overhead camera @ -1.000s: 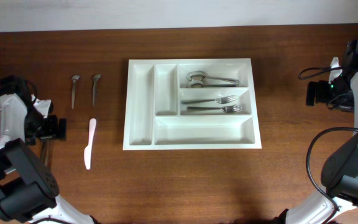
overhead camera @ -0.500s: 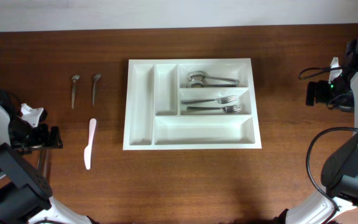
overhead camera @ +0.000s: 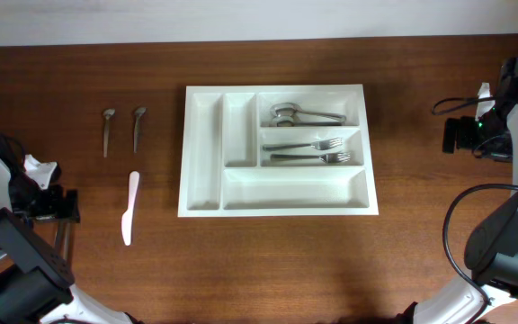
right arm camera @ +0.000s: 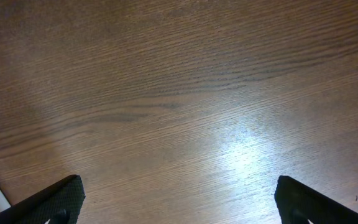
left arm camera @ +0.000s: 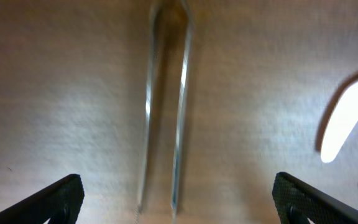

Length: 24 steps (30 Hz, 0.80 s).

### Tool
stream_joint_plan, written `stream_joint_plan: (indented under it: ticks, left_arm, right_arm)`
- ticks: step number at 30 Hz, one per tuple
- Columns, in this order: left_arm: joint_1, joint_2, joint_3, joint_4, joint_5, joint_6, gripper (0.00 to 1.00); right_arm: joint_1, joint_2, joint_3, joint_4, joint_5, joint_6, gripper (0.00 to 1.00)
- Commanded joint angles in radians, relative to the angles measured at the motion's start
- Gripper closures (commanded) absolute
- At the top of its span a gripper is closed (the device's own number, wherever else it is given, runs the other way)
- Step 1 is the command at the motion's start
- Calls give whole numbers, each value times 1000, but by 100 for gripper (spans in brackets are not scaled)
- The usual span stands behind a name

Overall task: Pack container
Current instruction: 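Lower the left gripper onto the tongs and close around both arms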

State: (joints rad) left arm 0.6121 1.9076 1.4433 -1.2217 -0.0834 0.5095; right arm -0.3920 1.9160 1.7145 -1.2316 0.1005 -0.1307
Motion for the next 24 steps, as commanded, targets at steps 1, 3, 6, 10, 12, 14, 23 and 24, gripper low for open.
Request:
stream_joint_plan:
  ticks: [1, 3, 6, 10, 12, 14, 23, 24]
  left_arm:
    - [-2, -6, -26, -10, -19, 11, 1]
    - [-1, -15, -53, 5, -32, 11, 1]
    - [-2, -20, -86, 47, -68, 11, 1]
    - [0, -20, -113, 106, -113, 13, 1]
    - [0, -20, -121, 137, -123, 16, 1]
    - [0, -20, -121, 150, -120, 15, 1]
    - [2, -17, -121, 180, 37, 16, 1]
    - [5, -14, -121, 190, 31, 16, 1]
  right_arm:
    - [5, -8, -2, 2, 8, 4, 1]
    - [5, -8, -2, 2, 8, 4, 1]
    - [5, -8, -2, 2, 8, 4, 1]
    - [5, -8, -2, 2, 8, 4, 1]
    - [5, -8, -2, 2, 8, 4, 1]
    - [5, -8, -2, 2, 8, 4, 1]
    - [5, -8, -2, 2, 8, 4, 1]
    - [5, -8, -2, 2, 8, 4, 1]
